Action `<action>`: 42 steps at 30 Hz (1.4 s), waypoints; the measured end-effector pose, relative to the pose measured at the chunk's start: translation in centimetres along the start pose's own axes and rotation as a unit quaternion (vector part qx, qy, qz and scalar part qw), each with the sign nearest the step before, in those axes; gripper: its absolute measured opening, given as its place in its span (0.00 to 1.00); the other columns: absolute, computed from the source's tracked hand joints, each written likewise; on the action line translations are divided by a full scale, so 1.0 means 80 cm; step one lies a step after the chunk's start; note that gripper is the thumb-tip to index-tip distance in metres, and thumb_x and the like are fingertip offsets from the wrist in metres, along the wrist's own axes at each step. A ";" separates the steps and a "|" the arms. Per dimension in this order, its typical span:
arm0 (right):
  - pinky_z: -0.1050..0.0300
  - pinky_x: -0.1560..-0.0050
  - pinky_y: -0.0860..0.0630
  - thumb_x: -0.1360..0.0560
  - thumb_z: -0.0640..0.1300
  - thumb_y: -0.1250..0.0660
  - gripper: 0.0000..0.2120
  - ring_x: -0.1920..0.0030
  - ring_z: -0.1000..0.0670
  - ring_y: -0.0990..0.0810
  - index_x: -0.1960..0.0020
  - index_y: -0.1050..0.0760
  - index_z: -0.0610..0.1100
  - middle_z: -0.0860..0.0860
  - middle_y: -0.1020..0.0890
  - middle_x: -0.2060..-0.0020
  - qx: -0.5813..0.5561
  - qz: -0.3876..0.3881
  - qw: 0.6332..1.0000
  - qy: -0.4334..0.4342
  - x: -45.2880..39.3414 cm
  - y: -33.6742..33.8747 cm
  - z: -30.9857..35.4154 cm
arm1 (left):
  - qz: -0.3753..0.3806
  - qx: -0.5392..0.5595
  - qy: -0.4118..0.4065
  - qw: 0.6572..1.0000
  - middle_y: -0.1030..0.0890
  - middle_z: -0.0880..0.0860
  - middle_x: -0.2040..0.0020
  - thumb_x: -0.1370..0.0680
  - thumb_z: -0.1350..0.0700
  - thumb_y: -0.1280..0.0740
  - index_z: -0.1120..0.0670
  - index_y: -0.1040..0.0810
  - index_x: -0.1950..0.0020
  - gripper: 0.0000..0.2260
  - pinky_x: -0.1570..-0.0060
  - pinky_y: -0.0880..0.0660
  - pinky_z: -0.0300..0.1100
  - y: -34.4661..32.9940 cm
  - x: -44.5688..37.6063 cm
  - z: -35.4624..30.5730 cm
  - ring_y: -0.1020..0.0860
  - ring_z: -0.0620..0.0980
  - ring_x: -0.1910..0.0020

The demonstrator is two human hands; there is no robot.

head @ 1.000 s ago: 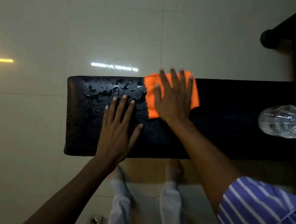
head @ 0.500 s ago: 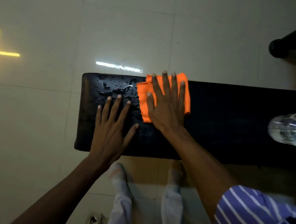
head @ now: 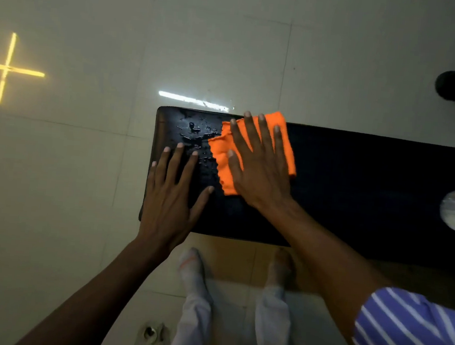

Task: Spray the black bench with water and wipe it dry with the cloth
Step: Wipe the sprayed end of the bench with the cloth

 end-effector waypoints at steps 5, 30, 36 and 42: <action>0.40 0.14 0.58 0.13 0.57 0.51 0.28 0.13 0.45 0.54 0.14 0.51 0.55 0.49 0.50 0.13 -0.001 0.022 0.997 -0.075 -0.054 0.010 -0.021 | -0.001 0.000 -0.008 1.000 0.43 0.56 0.14 0.16 0.39 0.40 0.53 0.38 0.17 0.31 0.19 0.40 0.60 -0.003 0.009 0.012 0.46 0.59 0.15; 0.40 0.14 0.55 0.12 0.53 0.50 0.28 0.13 0.44 0.55 0.14 0.51 0.54 0.49 0.51 0.13 0.022 0.032 0.998 0.053 -0.059 -0.001 0.067 | -0.006 0.069 0.034 0.997 0.41 0.58 0.15 0.16 0.43 0.37 0.57 0.36 0.17 0.31 0.18 0.41 0.51 0.006 0.056 0.030 0.44 0.58 0.15; 0.42 0.14 0.58 0.12 0.52 0.50 0.28 0.13 0.44 0.55 0.14 0.50 0.52 0.47 0.52 0.13 -0.016 0.038 0.998 0.048 -0.093 -0.011 0.130 | 0.005 0.100 0.032 0.994 0.39 0.58 0.16 0.16 0.46 0.34 0.59 0.35 0.18 0.30 0.18 0.43 0.47 0.011 0.065 0.037 0.43 0.56 0.15; 0.46 0.13 0.56 0.12 0.46 0.46 0.28 0.13 0.45 0.58 0.14 0.50 0.48 0.47 0.53 0.13 -0.191 0.067 0.974 0.105 -0.061 0.029 0.106 | -0.047 0.161 0.111 0.980 0.30 0.59 0.23 0.16 0.54 0.34 0.61 0.30 0.23 0.23 0.25 0.30 0.58 0.036 0.063 0.036 0.32 0.59 0.22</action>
Point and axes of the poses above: each hand's wrist, its own x-axis away from the middle knuckle, its own y-axis out of the back of the hand, z = x × y, the point moved 2 cm from there along -x, towards the middle knuckle
